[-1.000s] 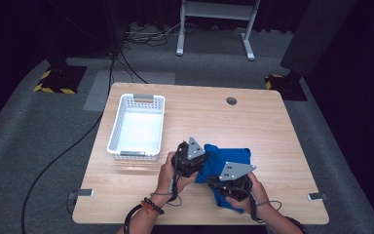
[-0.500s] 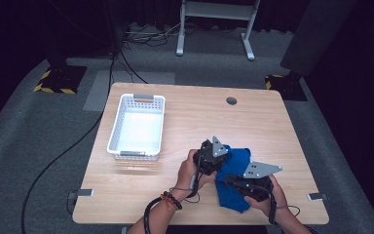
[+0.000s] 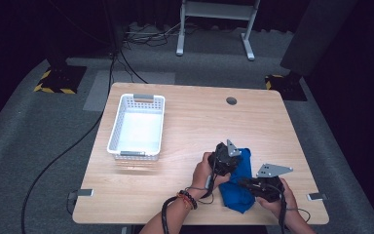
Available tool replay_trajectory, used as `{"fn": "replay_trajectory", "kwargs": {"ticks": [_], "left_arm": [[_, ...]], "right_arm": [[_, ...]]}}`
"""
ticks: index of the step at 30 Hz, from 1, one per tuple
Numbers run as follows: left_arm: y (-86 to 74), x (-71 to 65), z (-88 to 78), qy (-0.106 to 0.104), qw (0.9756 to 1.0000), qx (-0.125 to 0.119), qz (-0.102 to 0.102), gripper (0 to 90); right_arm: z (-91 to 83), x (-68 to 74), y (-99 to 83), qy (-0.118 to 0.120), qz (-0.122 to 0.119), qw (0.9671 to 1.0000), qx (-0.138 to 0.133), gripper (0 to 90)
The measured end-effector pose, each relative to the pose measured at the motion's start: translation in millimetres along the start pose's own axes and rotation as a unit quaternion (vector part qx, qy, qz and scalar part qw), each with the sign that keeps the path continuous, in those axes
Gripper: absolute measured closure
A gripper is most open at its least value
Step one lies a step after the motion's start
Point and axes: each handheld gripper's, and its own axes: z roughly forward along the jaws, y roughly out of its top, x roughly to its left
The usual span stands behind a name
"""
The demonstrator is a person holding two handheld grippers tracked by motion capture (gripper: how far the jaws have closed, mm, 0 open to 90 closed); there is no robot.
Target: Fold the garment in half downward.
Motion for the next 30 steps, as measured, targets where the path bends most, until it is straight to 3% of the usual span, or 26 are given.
{"fn": "replay_trajectory", "kwargs": {"ticks": [6, 9, 13, 15, 21, 24, 28, 30], "left_arm": [[-1.4, 3.8, -0.2, -0.007, 0.9999, -0.003, -0.014, 54.1], [-5.1, 5.9, -5.8, -0.013, 0.9999, -0.002, -0.008, 43.7], [-10.8, 11.9, -20.9, -0.04, 0.999, -0.014, -0.016, 30.4], [-14.1, 11.6, -29.9, -0.037, 0.9991, -0.018, -0.01, 25.0], [-35.8, -4.3, -44.1, -0.034, 0.9994, -0.005, 0.006, 17.5], [-46.6, -16.3, -46.5, -0.047, 0.9987, 0.008, 0.017, 17.3], [-57.3, -28.0, -43.1, -0.049, 0.9982, 0.024, 0.023, 17.0], [-59.3, -32.1, -37.9, -0.035, 0.9984, 0.034, 0.028, 16.1]], "right_arm": [[7.3, -16.8, -13.8, 0.006, 0.043, 0.999, 0.012, 81.8], [6.8, -19.5, -17.1, 0.003, 0.045, 0.9988, 0.016, 81.4], [5.2, -21.2, -20.2, -0.001, 0.048, 0.9987, 0.019, 79.7], [5.0, -22.3, -21.7, -0.004, 0.051, 0.9985, 0.018, 76.4], [-3.4, -20.5, -19.9, -0.022, 0.038, 0.9989, 0.016, 52.6], [-14.0, -23.0, -13.7, 0.002, 0.037, 0.9993, 0.005, 44.2], [-25.2, -21.7, 5.1, -0.02, 0.016, 0.9996, -0.006, 37.6], [-21.4, -16.4, 16.2, -0.043, -0.006, 0.9991, -0.001, 33.4]]}}
